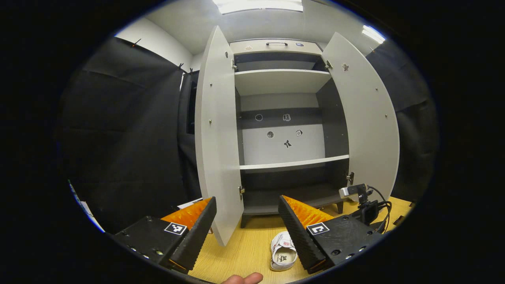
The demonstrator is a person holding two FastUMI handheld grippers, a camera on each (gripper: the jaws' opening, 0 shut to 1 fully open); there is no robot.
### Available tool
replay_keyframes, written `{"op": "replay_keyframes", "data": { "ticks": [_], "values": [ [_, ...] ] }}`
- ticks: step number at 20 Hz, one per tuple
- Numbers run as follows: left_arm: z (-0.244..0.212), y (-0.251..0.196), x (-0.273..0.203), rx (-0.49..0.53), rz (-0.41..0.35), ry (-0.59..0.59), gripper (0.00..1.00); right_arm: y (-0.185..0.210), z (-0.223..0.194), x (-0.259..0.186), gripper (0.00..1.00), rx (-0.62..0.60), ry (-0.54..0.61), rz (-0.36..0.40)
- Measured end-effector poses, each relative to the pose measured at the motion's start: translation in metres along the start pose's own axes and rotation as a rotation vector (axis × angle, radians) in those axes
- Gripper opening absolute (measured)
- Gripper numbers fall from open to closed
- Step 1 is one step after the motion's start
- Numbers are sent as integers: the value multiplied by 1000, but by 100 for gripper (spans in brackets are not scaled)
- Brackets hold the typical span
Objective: Grab one shoe with the right hand and put it into the shoe cabinet, grab the other shoe with the left hand and put it into the shoe cabinet; then close the right door with the right hand and the left door with the left hand.
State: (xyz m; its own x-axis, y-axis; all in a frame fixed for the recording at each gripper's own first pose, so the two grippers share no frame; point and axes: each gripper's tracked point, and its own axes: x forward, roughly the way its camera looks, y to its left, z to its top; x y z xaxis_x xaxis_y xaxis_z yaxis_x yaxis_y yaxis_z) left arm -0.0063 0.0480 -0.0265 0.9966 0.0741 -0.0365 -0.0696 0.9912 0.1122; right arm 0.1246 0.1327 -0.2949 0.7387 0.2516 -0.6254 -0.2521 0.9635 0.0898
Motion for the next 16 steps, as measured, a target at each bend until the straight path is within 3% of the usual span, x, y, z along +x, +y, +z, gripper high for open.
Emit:
{"op": "replay_keyframes", "data": {
  "ticks": [5,8,9,10,11,14,15,16],
  "values": [
    [-6,-4,4,-28,-9,17,94,-13,3,41,64,20,14,-70],
    [-11,-5,6,-21,-11,29,95,-22,3,60,37,20,9,-139],
    [-12,-4,6,-21,-9,34,95,-24,5,65,33,15,8,-147],
    [-14,-4,6,-22,-8,40,95,-25,7,68,18,9,3,-152],
    [-16,-3,7,-22,-6,47,95,-29,10,70,27,5,-3,-162],
    [-22,0,9,-19,2,64,95,-35,14,68,5,3,-25,-163],
    [-25,0,9,-22,3,70,95,-35,16,69,8,-5,-39,-162],
    [-27,0,9,-24,4,76,95,-36,16,68,4,-21,-51,-157]
  ]
}}
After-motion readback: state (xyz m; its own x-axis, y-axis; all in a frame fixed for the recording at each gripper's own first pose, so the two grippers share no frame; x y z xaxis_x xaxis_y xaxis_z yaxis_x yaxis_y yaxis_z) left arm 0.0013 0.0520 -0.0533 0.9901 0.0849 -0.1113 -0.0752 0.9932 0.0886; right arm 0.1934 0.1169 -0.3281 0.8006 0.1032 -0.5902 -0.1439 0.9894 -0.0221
